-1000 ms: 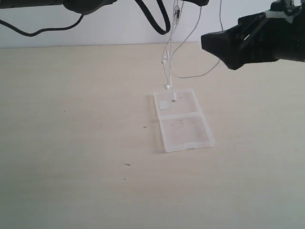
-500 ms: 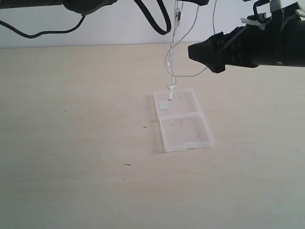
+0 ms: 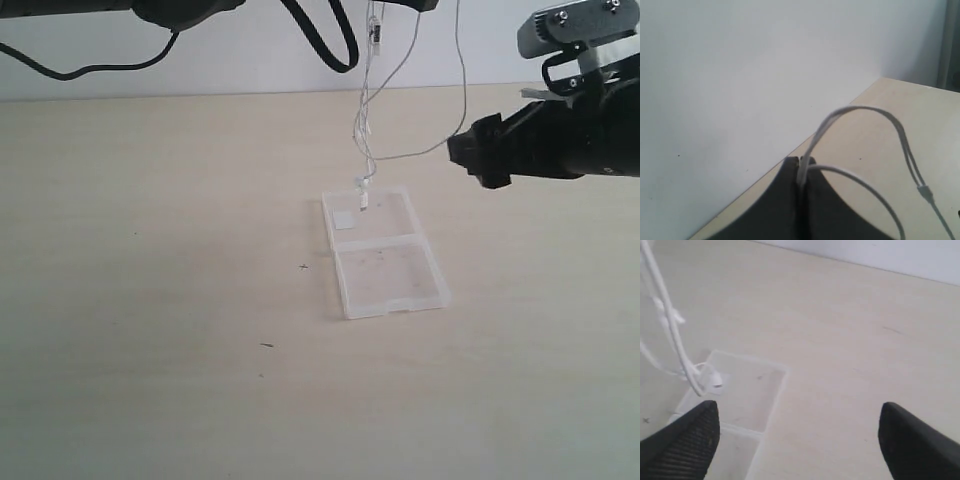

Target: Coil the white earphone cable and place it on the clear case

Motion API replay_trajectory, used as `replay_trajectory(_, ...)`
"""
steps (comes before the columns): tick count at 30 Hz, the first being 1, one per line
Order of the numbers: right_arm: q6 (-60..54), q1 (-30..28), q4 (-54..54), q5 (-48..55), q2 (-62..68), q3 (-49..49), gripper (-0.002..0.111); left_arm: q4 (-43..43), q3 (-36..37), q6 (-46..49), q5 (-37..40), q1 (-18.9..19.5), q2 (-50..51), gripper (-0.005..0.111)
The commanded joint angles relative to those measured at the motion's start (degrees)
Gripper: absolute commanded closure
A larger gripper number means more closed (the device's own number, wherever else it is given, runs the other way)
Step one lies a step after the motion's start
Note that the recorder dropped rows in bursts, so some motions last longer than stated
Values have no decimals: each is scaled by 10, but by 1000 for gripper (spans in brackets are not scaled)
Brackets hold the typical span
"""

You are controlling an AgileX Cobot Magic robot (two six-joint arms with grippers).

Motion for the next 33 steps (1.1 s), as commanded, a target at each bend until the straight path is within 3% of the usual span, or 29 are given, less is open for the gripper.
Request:
replay_trajectory(1,31,-14,3,-38,-3,-15,27,-3,-1,-7,4,2,-4,107)
replay_trajectory(4,85,-33,3,-133,-4,-36,27,-3,-1,-11,9,2,-4,107)
replay_trajectory(6,235,-43,-53,-231,-4,-44,27,-3,-1,-13,9,2,-4,107)
replay_trajectory(8,583,-42,-332,-392,-19,1,27,-3,-1,-14,8,2,-4,107)
replay_trajectory(9,645,-42,-395,-411,-26,20,27,-3,-1,-14,8,2,-4,107)
replay_trajectory(10,755,-42,-534,-432,-34,61,27,-3,-1,-14,4,2,-4,107)
replay_trajectory(13,947,-42,-799,-474,-35,115,27,-3,-1,-14,-7,2,-4,107)
replay_trajectory(17,1078,-42,-1032,-551,-35,171,27,-3,-1,-14,-8,2,-4,107)
replay_trajectory(25,1229,-42,-1072,-580,-35,187,27,-3,-1,-14,-6,2,-4,107)
replay_trajectory(28,1220,-43,-1060,-589,-35,186,27,-3,-1,-14,-8,2,-4,107)
replay_trajectory(33,1157,-43,-997,-520,-26,186,27,-3,-1,-14,-7,2,-4,107)
